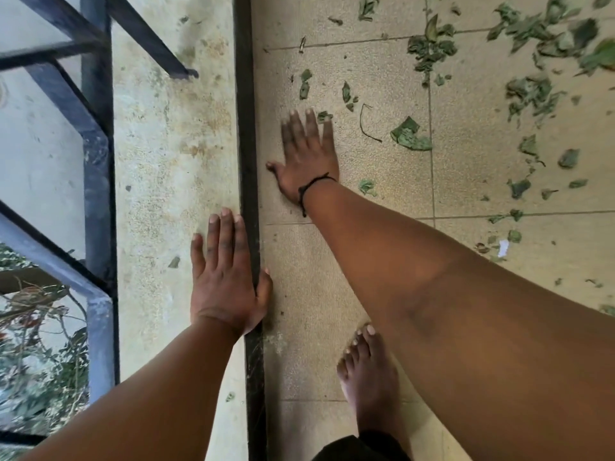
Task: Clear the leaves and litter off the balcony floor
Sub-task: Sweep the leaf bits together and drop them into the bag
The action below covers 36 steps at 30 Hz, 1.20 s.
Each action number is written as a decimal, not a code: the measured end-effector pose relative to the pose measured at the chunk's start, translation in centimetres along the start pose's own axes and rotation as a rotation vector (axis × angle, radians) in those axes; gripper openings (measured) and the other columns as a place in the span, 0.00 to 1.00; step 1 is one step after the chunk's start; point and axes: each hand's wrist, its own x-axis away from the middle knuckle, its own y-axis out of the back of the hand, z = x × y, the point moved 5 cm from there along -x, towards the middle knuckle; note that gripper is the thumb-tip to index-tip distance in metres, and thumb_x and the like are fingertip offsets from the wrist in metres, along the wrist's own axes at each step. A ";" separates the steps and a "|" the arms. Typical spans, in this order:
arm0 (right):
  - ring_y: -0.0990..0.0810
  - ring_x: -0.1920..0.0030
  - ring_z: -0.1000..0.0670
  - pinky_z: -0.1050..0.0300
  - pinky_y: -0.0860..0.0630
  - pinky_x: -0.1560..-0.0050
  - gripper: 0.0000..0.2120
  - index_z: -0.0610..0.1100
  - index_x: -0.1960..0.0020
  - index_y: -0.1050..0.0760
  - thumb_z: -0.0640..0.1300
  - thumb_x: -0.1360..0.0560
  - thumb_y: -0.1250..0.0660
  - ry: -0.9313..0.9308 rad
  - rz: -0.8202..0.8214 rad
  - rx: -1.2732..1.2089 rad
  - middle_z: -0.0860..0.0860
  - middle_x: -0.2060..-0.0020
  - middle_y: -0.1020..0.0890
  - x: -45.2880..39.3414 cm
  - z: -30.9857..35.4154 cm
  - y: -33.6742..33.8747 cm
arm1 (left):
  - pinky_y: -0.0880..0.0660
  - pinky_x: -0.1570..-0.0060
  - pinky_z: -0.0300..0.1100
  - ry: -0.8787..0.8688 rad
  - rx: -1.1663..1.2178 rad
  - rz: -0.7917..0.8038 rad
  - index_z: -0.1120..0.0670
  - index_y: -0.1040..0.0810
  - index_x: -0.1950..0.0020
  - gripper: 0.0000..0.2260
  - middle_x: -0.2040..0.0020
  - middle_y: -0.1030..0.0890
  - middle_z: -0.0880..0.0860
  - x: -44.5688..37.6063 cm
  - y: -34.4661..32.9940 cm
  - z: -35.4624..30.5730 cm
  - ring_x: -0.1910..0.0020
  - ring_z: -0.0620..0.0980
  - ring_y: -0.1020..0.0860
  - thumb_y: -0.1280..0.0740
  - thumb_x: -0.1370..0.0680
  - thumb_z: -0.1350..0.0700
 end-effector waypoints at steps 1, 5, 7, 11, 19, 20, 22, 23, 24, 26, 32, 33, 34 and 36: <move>0.65 0.23 0.40 0.38 0.66 0.25 0.38 0.41 0.21 0.65 0.66 0.20 0.63 -0.033 0.005 0.000 0.43 0.22 0.62 0.1 -1.3 -0.4 | 0.60 0.24 0.54 0.002 0.000 0.000 0.60 0.61 0.22 0.40 0.20 0.57 0.59 0.0 0.0 0.0 0.21 0.52 0.64 0.45 0.25 0.43; 0.61 0.22 0.39 0.41 0.65 0.25 0.44 0.37 0.21 0.62 0.70 0.23 0.65 -0.263 -0.012 -0.108 0.39 0.22 0.58 3.3 -8.0 -2.4 | 0.61 0.24 0.53 0.004 0.011 0.023 0.59 0.61 0.21 0.40 0.20 0.58 0.58 -0.1 0.1 0.3 0.21 0.53 0.63 0.46 0.25 0.43; 0.60 0.22 0.38 0.41 0.63 0.25 0.45 0.36 0.21 0.60 0.71 0.23 0.63 -0.429 -0.021 -0.208 0.38 0.22 0.56 6.4 -11.8 -3.7 | 0.62 0.23 0.52 0.002 0.026 0.034 0.59 0.61 0.21 0.40 0.20 0.58 0.58 0.0 0.1 0.3 0.20 0.53 0.62 0.46 0.24 0.43; 0.57 0.22 0.38 0.39 0.57 0.24 0.45 0.35 0.21 0.59 0.69 0.22 0.59 -0.723 -0.034 -0.295 0.37 0.22 0.54 14.1 -18.3 -6.5 | 0.64 0.23 0.51 0.016 0.020 0.057 0.59 0.63 0.22 0.40 0.20 0.59 0.57 -0.2 0.2 0.1 0.21 0.52 0.63 0.47 0.24 0.42; 0.50 0.24 0.34 0.39 0.57 0.26 0.43 0.31 0.23 0.53 0.66 0.22 0.55 -0.630 -0.032 -0.232 0.33 0.24 0.48 22.0 -15.7 -9.0 | 0.70 0.25 0.46 0.034 -0.013 0.090 0.59 0.62 0.21 0.40 0.21 0.62 0.56 -0.1 0.7 -0.1 0.21 0.52 0.65 0.48 0.25 0.41; 0.49 0.25 0.34 0.39 0.57 0.27 0.42 0.32 0.23 0.52 0.64 0.21 0.53 -0.456 -0.035 -0.203 0.34 0.24 0.47 22.5 -13.0 -9.6 | 0.70 0.25 0.46 0.039 -0.011 0.088 0.59 0.60 0.20 0.40 0.20 0.61 0.56 -0.1 0.8 -0.1 0.21 0.52 0.64 0.48 0.25 0.41; 0.50 0.23 0.38 0.41 0.58 0.25 0.39 0.35 0.22 0.51 0.63 0.21 0.52 -0.205 -0.057 -0.164 0.39 0.22 0.48 23.8 -9.5 -10.8 | 0.71 0.26 0.45 0.046 -0.007 0.101 0.59 0.59 0.20 0.41 0.20 0.60 0.57 -0.1 0.9 -0.1 0.21 0.51 0.64 0.47 0.25 0.41; 0.50 0.23 0.39 0.42 0.57 0.24 0.39 0.37 0.22 0.50 0.64 0.21 0.52 -0.161 -0.059 -0.160 0.41 0.22 0.49 24.0 -9.3 -11.3 | 0.71 0.26 0.44 0.045 -0.010 0.109 0.59 0.58 0.20 0.41 0.19 0.59 0.57 -0.1 1.0 -0.1 0.22 0.51 0.65 0.47 0.25 0.41; 0.49 0.23 0.39 0.42 0.57 0.24 0.39 0.38 0.22 0.50 0.65 0.21 0.54 -0.151 -0.059 -0.164 0.42 0.22 0.48 24.2 -10.0 -11.6 | 0.71 0.26 0.44 0.036 -0.009 0.106 0.59 0.58 0.20 0.41 0.19 0.59 0.57 -0.1 1.0 -0.2 0.22 0.50 0.65 0.46 0.25 0.41; 0.50 0.22 0.40 0.43 0.57 0.24 0.40 0.38 0.22 0.49 0.67 0.21 0.57 -0.164 -0.036 -0.137 0.42 0.22 0.47 24.5 -12.9 -12.1 | 0.72 0.26 0.43 0.042 0.014 0.104 0.59 0.58 0.20 0.41 0.19 0.58 0.58 -0.2 1.0 -0.1 0.22 0.49 0.65 0.46 0.26 0.41; 0.59 0.22 0.40 0.48 0.69 0.27 0.46 0.37 0.21 0.57 0.71 0.24 0.62 -0.439 -0.029 -0.110 0.39 0.21 0.56 25.7 -23.9 -10.9 | 0.69 0.25 0.44 0.044 0.040 0.056 0.59 0.57 0.20 0.42 0.19 0.57 0.59 -0.1 1.0 0.1 0.21 0.52 0.62 0.46 0.27 0.41; 0.57 0.22 0.39 0.46 0.67 0.26 0.45 0.36 0.21 0.57 0.70 0.24 0.60 -0.456 -0.057 -0.120 0.38 0.22 0.55 25.2 -24.8 -10.3 | 0.68 0.25 0.45 0.045 0.055 0.050 0.60 0.56 0.20 0.42 0.19 0.56 0.59 -0.3 1.1 0.0 0.21 0.53 0.61 0.46 0.27 0.41; 0.56 0.22 0.38 0.45 0.65 0.25 0.44 0.35 0.21 0.56 0.69 0.23 0.58 -0.461 -0.084 -0.131 0.38 0.22 0.53 24.8 -25.7 -10.1 | 0.68 0.25 0.44 0.036 0.060 0.040 0.60 0.56 0.20 0.42 0.19 0.55 0.60 -0.5 1.1 -0.1 0.20 0.54 0.60 0.45 0.27 0.41; 0.55 0.22 0.37 0.43 0.63 0.25 0.42 0.35 0.21 0.56 0.66 0.21 0.55 -0.414 -0.144 -0.146 0.37 0.22 0.53 23.6 -26.8 -9.0 | 0.68 0.26 0.42 0.032 0.087 -0.004 0.60 0.55 0.20 0.42 0.19 0.55 0.60 -0.1 1.3 -0.7 0.20 0.55 0.59 0.44 0.28 0.42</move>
